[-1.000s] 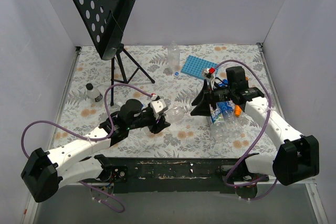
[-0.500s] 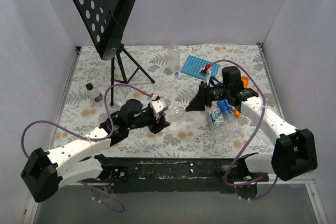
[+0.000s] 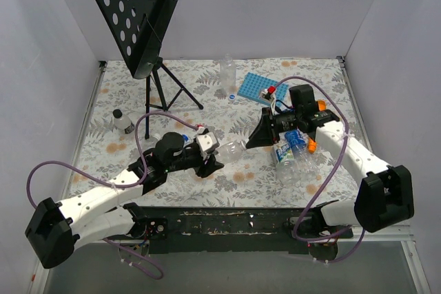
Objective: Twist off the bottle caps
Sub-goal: Unscrew the bottle cap from the plastic bottle, then place the bottle cap at the center of the board.
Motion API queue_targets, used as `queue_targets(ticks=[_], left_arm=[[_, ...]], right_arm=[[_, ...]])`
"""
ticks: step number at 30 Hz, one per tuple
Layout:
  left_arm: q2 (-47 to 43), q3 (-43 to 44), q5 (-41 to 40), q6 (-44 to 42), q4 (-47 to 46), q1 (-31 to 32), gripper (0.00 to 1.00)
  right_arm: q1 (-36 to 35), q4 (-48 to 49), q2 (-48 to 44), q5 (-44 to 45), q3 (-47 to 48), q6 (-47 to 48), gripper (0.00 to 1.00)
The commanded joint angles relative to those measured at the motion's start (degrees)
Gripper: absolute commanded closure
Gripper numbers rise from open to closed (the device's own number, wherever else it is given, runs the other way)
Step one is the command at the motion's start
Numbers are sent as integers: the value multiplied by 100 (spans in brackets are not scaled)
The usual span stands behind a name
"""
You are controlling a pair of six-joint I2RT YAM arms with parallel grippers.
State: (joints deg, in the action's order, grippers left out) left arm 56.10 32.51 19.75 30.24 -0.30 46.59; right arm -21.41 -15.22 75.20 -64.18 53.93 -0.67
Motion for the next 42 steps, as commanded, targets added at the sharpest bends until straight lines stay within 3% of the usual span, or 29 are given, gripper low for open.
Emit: queue_targets(ticks=[1,3,5,8,13,17,20,24,29,37,42], left_arm=[[-345,-78,695,192,-330,-105,99],[-319,-61,1222,342,-410,-281,99],[-231,-8,1741,500,-471,-500,99],[-73,27,2637,842,-725,-826,99],[278,220,3412,1378,-770,-994,99],[235,89,3948,2142,-1208,-1011,100],[244,-52,4326,2521,-1543,-1046,100],[166,97,3740,1962,-606,-1038,100],[-458,229,2344,1231,371,-1038,100],[-2136,-306,242,1045,-409,-1047,99],[-2314,-465,-15,853,-419,-1047,99]], right_arm=[[-56,-3285,397,-1061,1310,4170,99],[-65,-4825,740,-703,2004,6469,99],[-65,-5909,1039,-395,2523,7864,99],[-100,-5931,805,211,2448,9096,99],[-478,-3386,-390,1968,1280,9224,99],[-487,-3436,-277,2331,1524,9673,99],[-487,-3514,-295,2130,1497,9981,99],[-478,-3068,-383,1875,1331,9377,99],[-355,-1338,-445,2233,883,6278,99],[-355,-254,1109,3217,1312,3216,99],[-364,-183,2488,4157,2190,2257,99]])
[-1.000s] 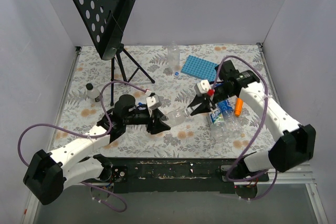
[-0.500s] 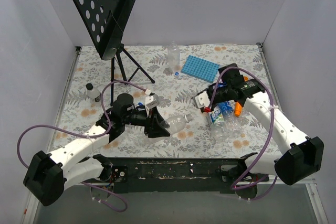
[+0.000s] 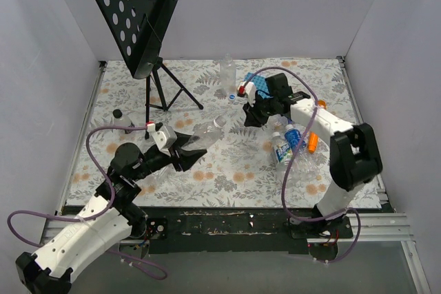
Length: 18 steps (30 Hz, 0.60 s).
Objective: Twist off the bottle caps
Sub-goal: Place the bottle cap at the center of the board.
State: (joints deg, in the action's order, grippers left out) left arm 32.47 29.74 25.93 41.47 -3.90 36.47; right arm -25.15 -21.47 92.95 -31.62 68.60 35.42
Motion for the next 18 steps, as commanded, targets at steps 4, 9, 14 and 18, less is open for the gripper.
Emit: queue_targets(ticks=[4,9,14,18], left_arm=[[163,-258,-546,-412,47,-43,99],[155,-451,-502,-439,-102,-35,99],[172,-416,-335,-456,65,-35,99],[137,-434,-273,-456,144,-35,99]], right_arm=[[10,407,1741,1464,1488,-1485,95],[10,521,2552,1781,2156,-1626,88],[89,451,3167,1931,2790,-1810,80],[106,442,3388,1949,2992,-1837,64]])
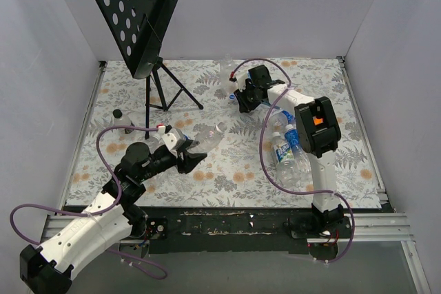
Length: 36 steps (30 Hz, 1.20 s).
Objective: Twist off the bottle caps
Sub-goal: Place the bottle cap at the center of the board.
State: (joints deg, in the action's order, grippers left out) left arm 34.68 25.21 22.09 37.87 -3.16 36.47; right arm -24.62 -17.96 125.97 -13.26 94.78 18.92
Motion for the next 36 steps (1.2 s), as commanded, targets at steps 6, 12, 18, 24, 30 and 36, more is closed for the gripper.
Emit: queue_targets(ticks=[6,12,18,24,30,36], left_arm=[[-66,19,182,-113,79,-35,99],[-57,45,305,-34,87,-35,99],[-128,45,375,54,17,-35,99],[-216,45,489,264,-176,-35,99],[4,194,463,616,-334,-35,100],[197,107,788,1441,-1001,-8,100]], right_arm=[[71,29,-151,8,322,-81,33],[80,82,-836,-283,-231,85,20],[115,-15,-2363,-835,-1468,542,21],[212,-620,-4263,-1855,-2376,1430,7],[362,-1762,-4880,-2819,-2342,1332,10],[353,-1992,-5829,-5078,-3219,2721,10]])
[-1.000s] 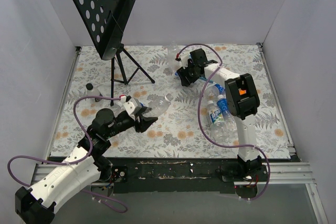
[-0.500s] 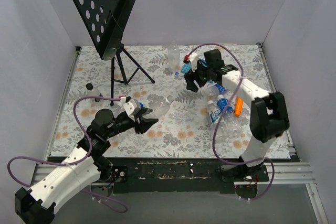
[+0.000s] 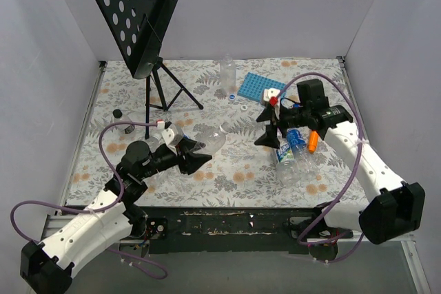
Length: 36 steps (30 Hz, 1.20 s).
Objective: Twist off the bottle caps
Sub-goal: Place the bottle cap at the center of the board, then place the plastic bottle at the center of the board.
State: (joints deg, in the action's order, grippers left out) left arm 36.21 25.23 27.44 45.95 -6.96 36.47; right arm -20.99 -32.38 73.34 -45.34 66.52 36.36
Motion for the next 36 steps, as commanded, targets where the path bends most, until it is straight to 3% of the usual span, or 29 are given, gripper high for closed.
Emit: queue_targets(ticks=[1,5,14,26,36], left_arm=[[44,52,262,738,-753,18,100],[53,-159,25,1029,-1263,263,100],[712,-423,-845,1003,-1975,1169,100],[1125,-616,-1021,1047,-2371,1328,100],[1450,-599,-1048,1065,-2608,1389,100]], right_arm=[[-19,-698,-627,-2186,-455,1152,10],[-10,-990,-646,-3111,-649,1533,10],[-107,99,-540,-3052,-807,84,10],[-308,1022,-444,-3007,-1062,-1051,11],[-801,918,83,-2998,-615,-1245,11]])
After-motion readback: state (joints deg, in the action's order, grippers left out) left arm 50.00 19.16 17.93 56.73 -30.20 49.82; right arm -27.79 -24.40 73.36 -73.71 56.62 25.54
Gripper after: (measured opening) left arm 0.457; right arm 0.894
